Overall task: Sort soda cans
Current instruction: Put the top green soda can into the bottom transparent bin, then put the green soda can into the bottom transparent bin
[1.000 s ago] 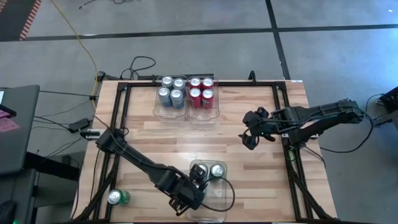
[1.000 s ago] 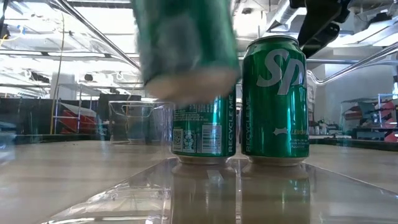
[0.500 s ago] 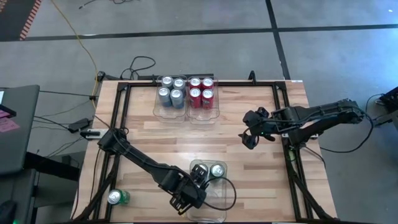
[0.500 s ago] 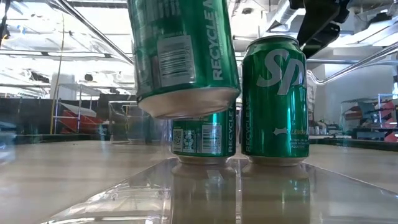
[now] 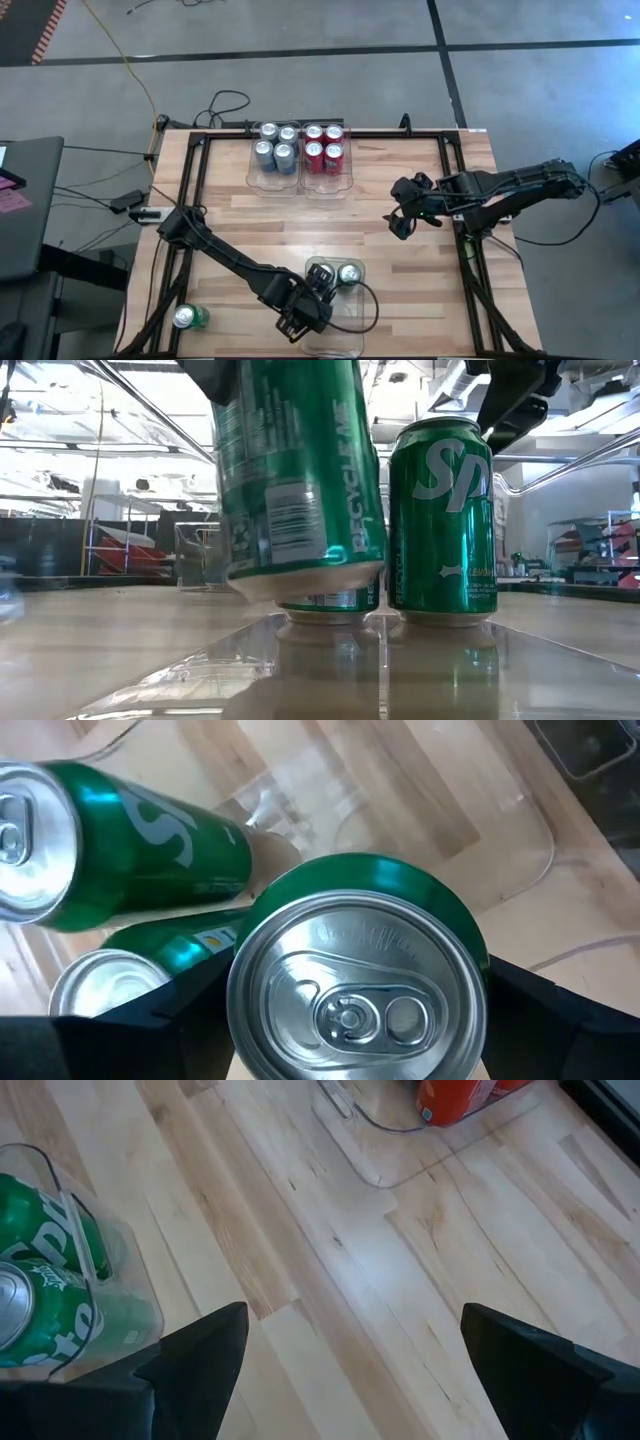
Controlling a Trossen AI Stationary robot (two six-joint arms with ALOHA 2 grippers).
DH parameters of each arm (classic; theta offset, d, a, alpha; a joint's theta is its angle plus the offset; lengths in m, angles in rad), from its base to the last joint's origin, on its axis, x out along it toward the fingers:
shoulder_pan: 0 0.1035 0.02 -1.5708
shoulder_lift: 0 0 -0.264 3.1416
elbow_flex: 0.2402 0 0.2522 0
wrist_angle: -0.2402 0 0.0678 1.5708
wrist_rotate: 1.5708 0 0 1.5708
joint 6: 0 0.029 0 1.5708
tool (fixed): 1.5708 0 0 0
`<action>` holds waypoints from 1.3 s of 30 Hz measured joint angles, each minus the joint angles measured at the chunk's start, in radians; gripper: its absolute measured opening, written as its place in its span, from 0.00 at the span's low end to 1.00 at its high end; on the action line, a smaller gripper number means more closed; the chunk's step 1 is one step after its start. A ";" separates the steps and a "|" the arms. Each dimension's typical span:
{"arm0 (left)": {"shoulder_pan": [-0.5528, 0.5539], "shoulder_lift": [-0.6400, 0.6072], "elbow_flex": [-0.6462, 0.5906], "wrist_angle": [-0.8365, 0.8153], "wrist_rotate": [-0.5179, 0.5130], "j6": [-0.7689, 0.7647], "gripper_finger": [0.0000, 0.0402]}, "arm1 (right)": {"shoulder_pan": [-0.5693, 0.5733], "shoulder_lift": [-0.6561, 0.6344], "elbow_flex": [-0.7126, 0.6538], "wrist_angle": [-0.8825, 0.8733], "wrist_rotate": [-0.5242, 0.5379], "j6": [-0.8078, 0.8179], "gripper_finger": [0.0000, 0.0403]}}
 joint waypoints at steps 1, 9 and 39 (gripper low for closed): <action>0.000 0.000 0.000 0.001 0.000 -0.012 0.77 | 0.000 0.000 0.000 0.000 0.000 0.001 0.95; 0.005 0.000 0.000 -0.018 0.025 -0.066 0.85 | 0.001 0.000 0.000 0.018 0.000 0.002 0.95; -0.154 -0.126 0.182 -0.556 -0.312 -0.692 0.88 | 0.227 0.032 0.000 0.103 0.152 0.095 0.95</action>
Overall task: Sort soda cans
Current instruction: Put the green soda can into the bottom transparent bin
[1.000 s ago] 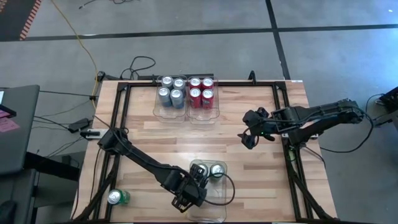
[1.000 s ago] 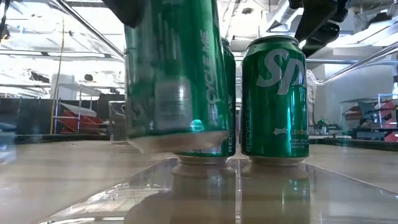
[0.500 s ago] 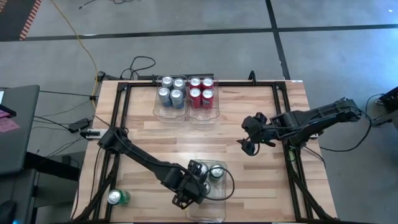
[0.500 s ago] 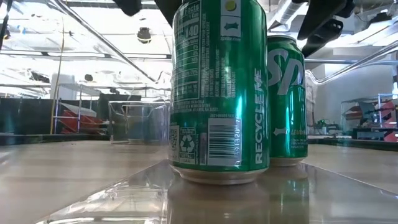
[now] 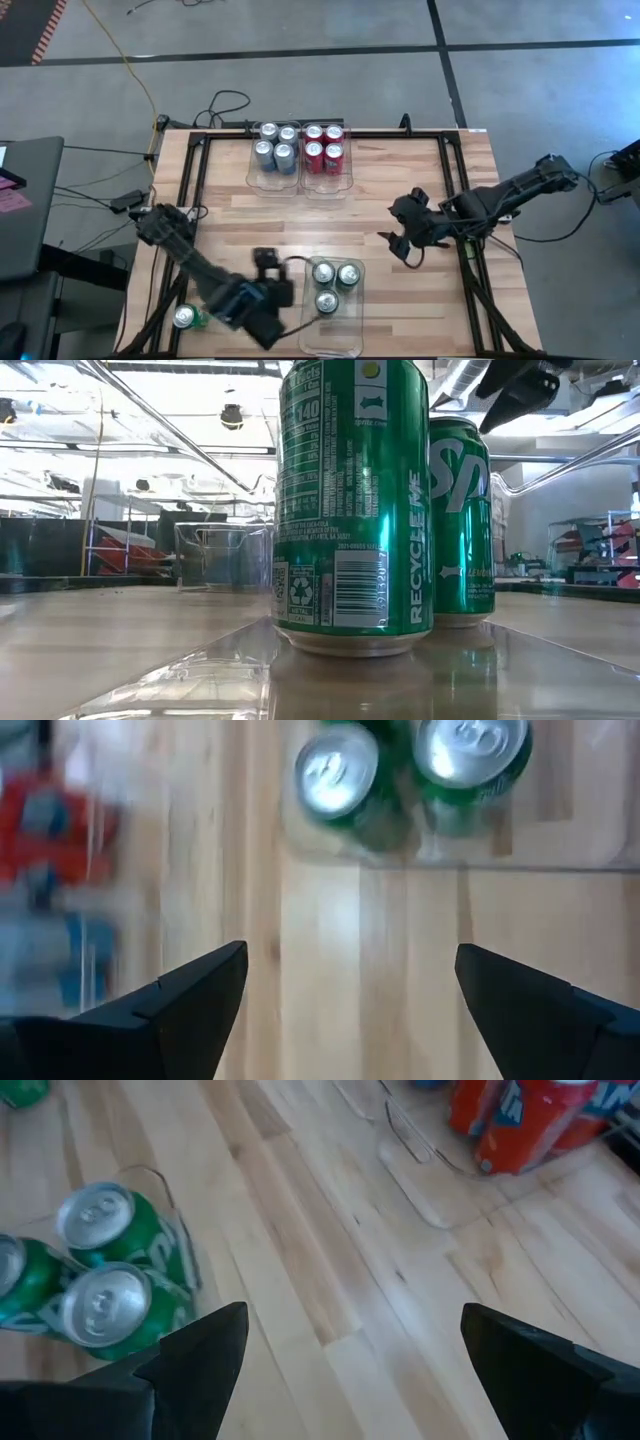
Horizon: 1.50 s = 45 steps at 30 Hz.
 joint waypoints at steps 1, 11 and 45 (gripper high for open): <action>-0.020 -0.011 0.000 -0.038 -0.004 -0.082 0.88 | 0.014 0.000 0.000 0.004 0.013 0.007 0.95; -0.188 -0.108 -0.049 -0.052 0.270 -0.762 0.88 | 0.083 0.021 0.000 0.020 0.071 0.034 0.95; 0.002 -0.091 -0.141 0.097 0.040 -0.604 0.88 | 0.277 0.163 0.020 0.274 0.116 -0.198 0.95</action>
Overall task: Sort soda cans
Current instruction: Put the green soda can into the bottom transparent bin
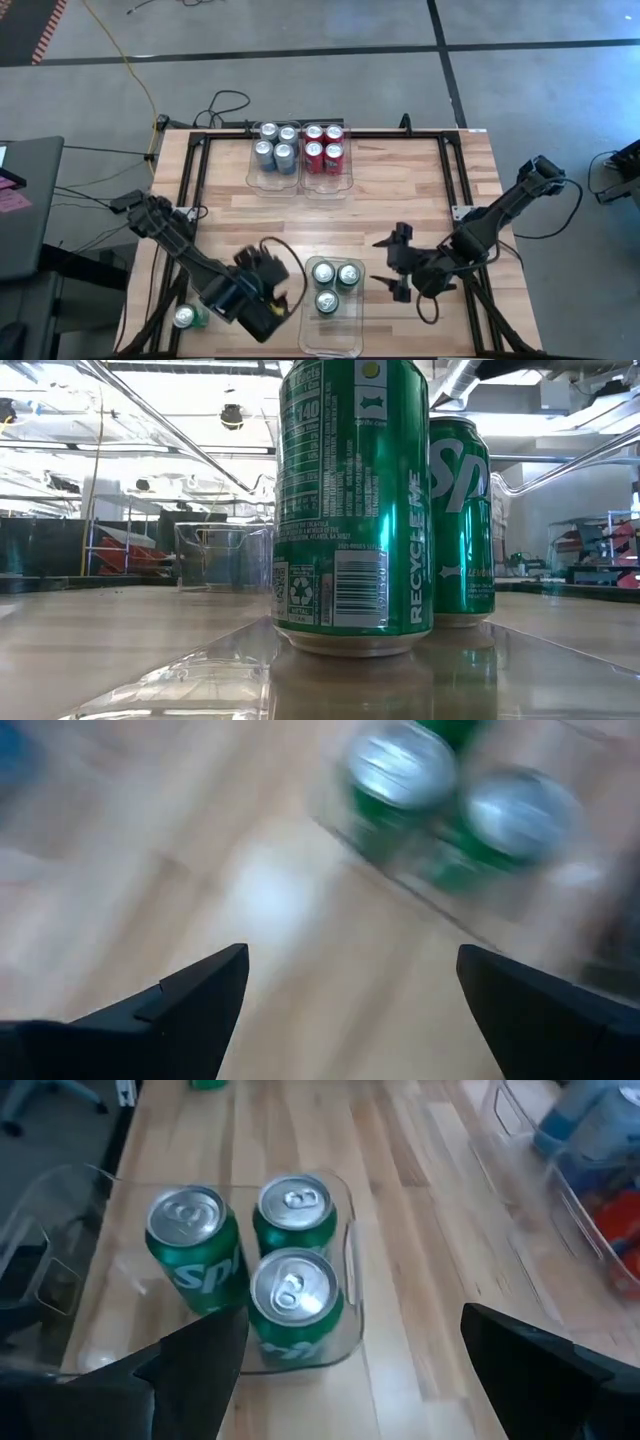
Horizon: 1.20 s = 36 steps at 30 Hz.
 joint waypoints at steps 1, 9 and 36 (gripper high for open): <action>0.003 -0.005 0.000 -0.041 -0.050 0.000 0.88 | 0.000 0.000 0.000 -0.011 0.001 0.007 0.95; 0.003 -0.141 -0.134 -0.148 -0.129 -0.096 0.87 | 0.000 -0.001 0.000 -0.122 0.001 0.104 0.95; -0.490 -0.405 -0.603 0.079 0.565 -0.984 0.85 | 0.059 0.008 -0.023 -0.128 -0.005 0.260 0.95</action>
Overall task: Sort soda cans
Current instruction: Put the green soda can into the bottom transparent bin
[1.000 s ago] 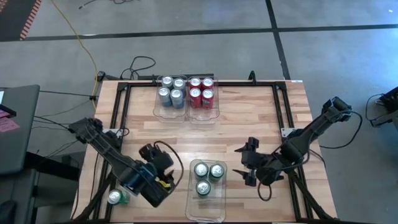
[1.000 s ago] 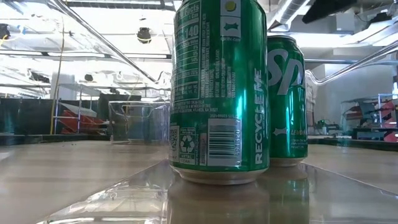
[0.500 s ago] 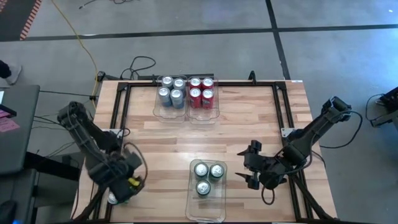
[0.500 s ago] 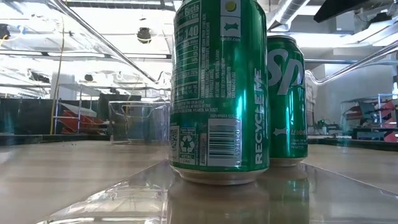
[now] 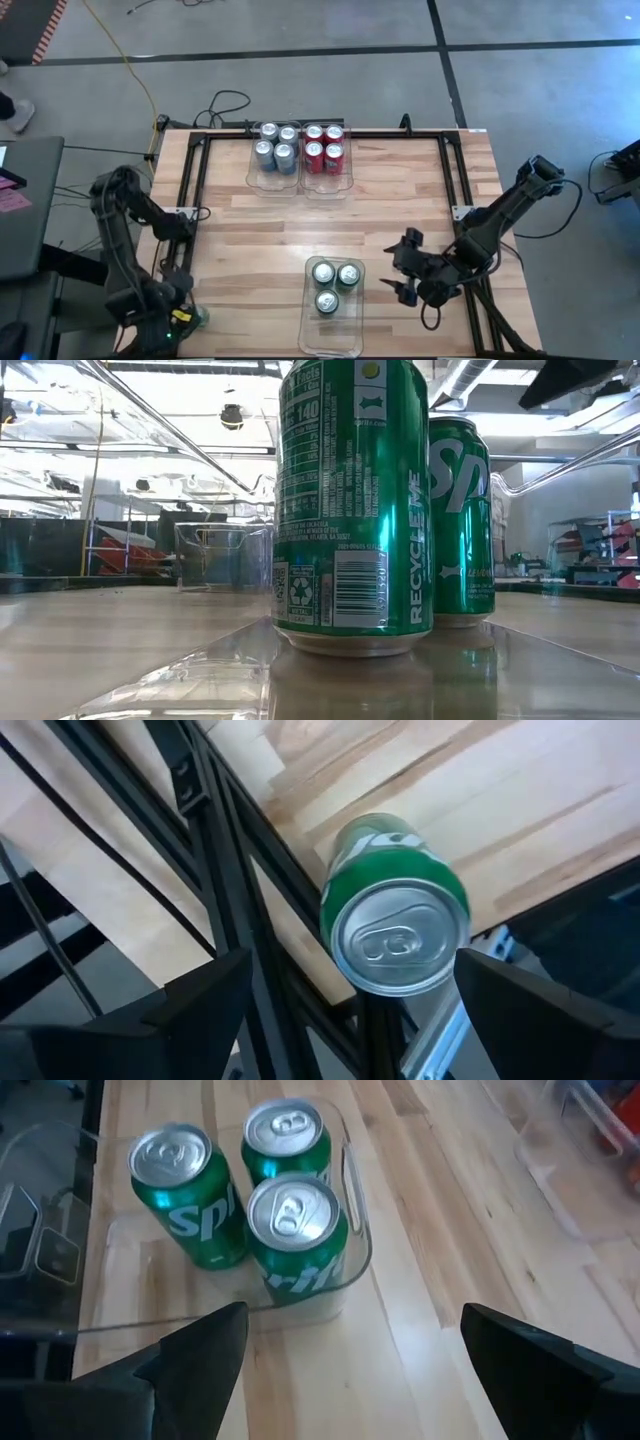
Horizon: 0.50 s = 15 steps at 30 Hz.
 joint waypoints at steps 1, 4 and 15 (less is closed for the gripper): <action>-0.008 0.006 0.000 0.000 -0.001 -0.008 0.85 | 0.002 0.000 0.000 -0.007 -0.001 0.011 0.95; -0.014 0.024 0.000 0.014 -0.011 -0.005 0.85 | 0.018 0.000 0.000 -0.017 -0.001 0.041 0.95; -0.013 0.035 -0.042 0.076 -0.103 0.053 0.85 | 0.019 0.000 0.000 -0.015 0.000 0.054 0.95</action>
